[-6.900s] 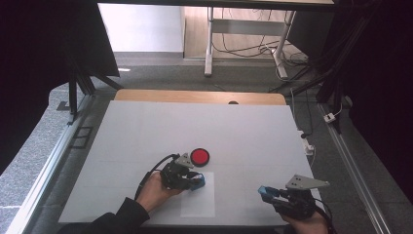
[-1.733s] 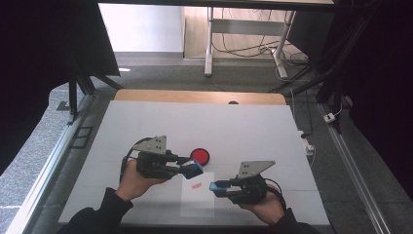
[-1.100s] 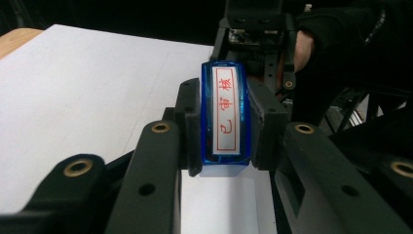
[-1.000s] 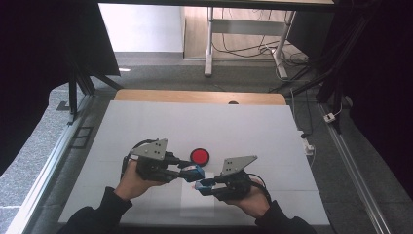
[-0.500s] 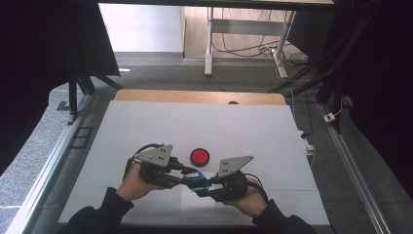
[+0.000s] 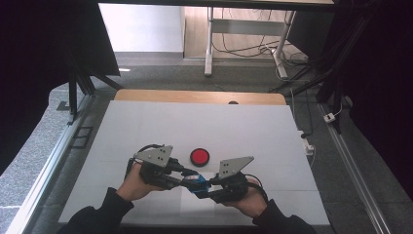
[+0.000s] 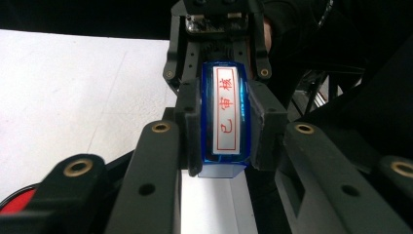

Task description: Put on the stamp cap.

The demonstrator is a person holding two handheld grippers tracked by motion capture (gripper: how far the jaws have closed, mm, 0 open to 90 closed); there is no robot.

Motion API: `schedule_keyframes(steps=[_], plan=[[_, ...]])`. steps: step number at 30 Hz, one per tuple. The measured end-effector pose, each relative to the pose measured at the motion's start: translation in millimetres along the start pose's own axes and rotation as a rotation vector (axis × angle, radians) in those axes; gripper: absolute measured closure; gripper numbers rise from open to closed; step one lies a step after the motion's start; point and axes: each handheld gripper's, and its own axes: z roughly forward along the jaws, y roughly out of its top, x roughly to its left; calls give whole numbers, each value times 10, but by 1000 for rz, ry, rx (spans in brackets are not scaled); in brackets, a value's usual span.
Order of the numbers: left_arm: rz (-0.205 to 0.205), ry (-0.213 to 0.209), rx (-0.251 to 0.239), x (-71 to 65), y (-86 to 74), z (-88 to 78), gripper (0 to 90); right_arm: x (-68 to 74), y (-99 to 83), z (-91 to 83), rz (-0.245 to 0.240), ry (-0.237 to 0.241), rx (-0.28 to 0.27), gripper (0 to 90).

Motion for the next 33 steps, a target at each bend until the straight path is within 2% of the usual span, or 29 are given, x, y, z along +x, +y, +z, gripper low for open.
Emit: schedule_keyframes(steps=[12,18,29,33], plan=[[-38,-50,-66,24,-36,-13,704,42,19,-35,-30,10,-40,694],[-62,-67,-63,41,-58,8,701,42,7,-36,-34,21,-33,694],[-81,-47,-40,56,-39,10,701,14,-17,-16,-4,17,-36,675],[-83,-33,-33,47,-25,12,701,13,-21,-14,2,1,-40,602]])
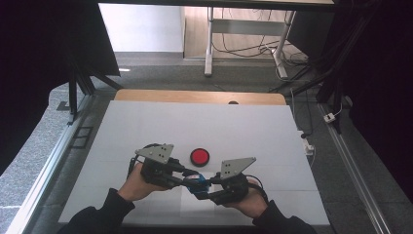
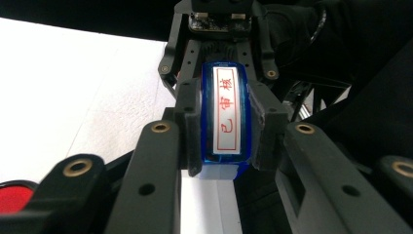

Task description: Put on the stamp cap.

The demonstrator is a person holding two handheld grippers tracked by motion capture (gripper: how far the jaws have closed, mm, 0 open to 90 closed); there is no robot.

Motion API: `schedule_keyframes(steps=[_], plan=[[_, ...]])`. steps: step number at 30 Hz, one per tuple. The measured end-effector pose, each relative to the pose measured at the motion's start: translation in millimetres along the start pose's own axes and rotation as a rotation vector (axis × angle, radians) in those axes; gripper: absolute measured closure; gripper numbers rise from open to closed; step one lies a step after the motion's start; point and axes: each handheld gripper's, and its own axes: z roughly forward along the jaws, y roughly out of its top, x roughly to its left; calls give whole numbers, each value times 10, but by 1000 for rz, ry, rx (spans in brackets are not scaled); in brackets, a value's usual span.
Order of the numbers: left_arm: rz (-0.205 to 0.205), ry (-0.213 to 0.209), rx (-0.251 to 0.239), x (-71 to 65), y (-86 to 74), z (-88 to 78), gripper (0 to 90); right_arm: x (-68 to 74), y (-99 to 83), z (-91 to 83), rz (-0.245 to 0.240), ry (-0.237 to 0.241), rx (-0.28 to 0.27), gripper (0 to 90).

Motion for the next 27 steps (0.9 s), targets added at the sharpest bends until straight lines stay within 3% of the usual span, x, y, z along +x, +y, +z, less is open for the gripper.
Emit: schedule_keyframes(steps=[13,27], plan=[[-7,52,7,-23,43,-85,700,-5,-16,-54,24,-48,2,513],[-22,161,50,-31,77,-208,699,18,-25,-119,57,-174,41,377]])
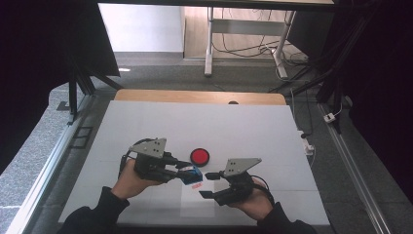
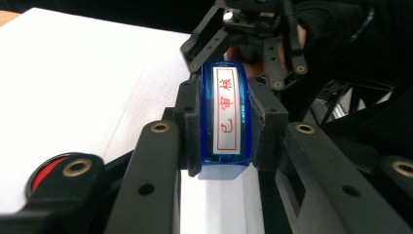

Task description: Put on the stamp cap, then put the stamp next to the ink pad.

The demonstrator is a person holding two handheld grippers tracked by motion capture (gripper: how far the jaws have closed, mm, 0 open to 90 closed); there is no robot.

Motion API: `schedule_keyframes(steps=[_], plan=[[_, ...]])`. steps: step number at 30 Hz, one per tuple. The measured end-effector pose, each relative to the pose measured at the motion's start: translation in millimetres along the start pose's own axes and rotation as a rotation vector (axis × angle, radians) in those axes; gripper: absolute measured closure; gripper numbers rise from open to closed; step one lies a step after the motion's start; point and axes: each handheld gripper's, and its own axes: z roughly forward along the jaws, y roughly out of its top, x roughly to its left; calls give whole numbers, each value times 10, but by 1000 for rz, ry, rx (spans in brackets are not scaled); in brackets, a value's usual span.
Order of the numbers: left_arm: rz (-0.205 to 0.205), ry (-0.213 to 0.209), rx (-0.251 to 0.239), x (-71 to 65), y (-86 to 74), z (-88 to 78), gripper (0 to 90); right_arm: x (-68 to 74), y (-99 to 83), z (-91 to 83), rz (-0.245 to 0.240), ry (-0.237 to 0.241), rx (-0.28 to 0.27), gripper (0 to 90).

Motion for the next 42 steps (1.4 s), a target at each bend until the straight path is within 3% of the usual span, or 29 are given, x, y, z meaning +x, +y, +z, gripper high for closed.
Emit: schedule_keyframes(steps=[11,24,29,35,42], plan=[[-43,90,37,53,-25,-96,699,17,-40,-132,63,-97,11,269],[-79,172,73,111,-56,-169,699,18,-106,-189,87,-192,53,145],[-94,202,94,139,-84,-197,699,1,-126,-235,119,-245,64,100],[-127,239,106,184,-121,-221,698,-8,-188,-274,135,-256,108,55],[-153,294,116,233,-161,-283,698,14,-219,-320,130,-290,102,0]])
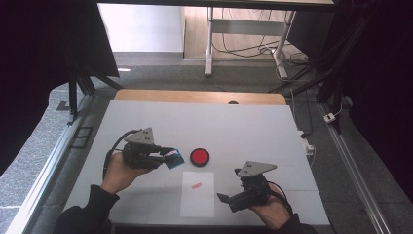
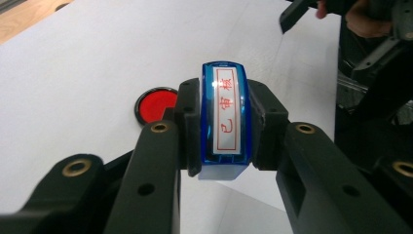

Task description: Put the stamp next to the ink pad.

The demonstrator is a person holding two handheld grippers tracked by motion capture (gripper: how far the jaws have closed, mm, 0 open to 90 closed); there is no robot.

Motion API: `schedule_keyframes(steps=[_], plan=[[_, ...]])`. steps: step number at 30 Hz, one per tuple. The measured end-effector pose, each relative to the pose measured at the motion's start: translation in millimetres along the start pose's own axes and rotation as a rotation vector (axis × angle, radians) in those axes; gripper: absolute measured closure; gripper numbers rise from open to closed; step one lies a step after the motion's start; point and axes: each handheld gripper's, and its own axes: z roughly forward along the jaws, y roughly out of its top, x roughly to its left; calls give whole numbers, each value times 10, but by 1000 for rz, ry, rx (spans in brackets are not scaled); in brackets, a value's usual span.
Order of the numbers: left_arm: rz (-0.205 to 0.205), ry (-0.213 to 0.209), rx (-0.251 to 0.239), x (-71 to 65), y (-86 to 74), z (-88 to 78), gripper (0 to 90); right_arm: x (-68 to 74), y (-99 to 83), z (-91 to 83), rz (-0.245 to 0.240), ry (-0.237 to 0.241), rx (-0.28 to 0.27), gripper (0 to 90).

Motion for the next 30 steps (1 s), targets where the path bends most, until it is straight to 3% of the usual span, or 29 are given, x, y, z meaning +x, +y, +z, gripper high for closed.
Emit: schedule_keyframes(steps=[7,30], plan=[[-31,56,13,90,-56,-45,698,-43,-95,-74,14,-45,5,0],[-134,199,16,320,-207,-152,697,-230,-446,-437,128,-187,13,0]])
